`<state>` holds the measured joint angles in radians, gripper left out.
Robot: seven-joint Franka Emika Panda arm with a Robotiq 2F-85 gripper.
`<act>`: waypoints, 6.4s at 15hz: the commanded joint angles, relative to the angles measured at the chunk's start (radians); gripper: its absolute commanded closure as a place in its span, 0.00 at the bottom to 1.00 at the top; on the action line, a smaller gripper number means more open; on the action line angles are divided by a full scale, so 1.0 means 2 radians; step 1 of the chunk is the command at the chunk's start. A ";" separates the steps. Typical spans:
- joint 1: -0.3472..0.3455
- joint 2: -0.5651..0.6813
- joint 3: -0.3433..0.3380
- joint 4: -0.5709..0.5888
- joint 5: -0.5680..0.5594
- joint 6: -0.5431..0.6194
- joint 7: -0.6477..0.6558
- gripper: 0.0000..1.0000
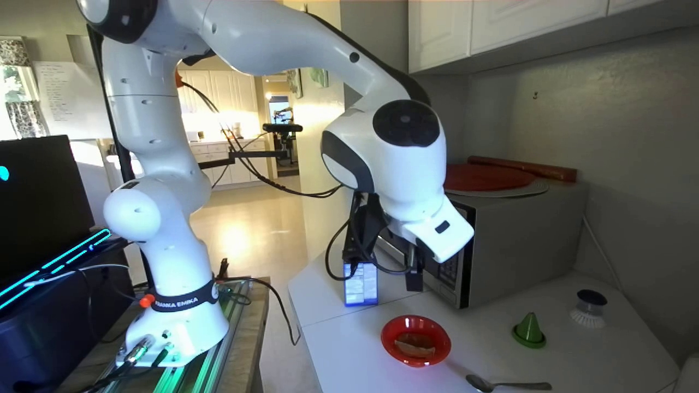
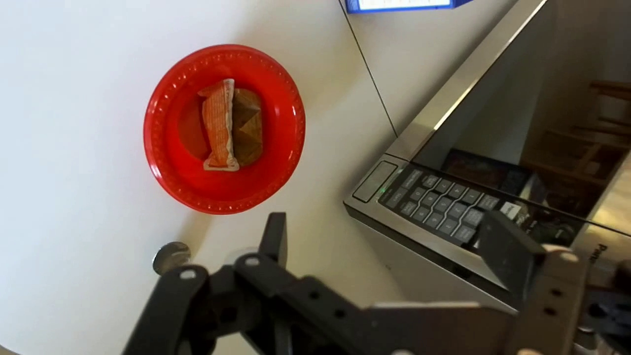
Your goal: Put the orange bowl on the microwave on the orange plate
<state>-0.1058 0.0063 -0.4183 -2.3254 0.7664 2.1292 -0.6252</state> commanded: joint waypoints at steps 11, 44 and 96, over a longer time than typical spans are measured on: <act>-0.120 0.241 0.104 0.107 0.111 0.099 -0.184 0.00; -0.206 0.302 0.102 0.148 0.150 -0.114 -0.277 0.00; -0.100 -0.059 0.068 -0.009 0.027 -0.055 -0.119 0.99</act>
<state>-0.3292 0.0213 -0.2907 -2.3008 0.8814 2.0051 -0.9565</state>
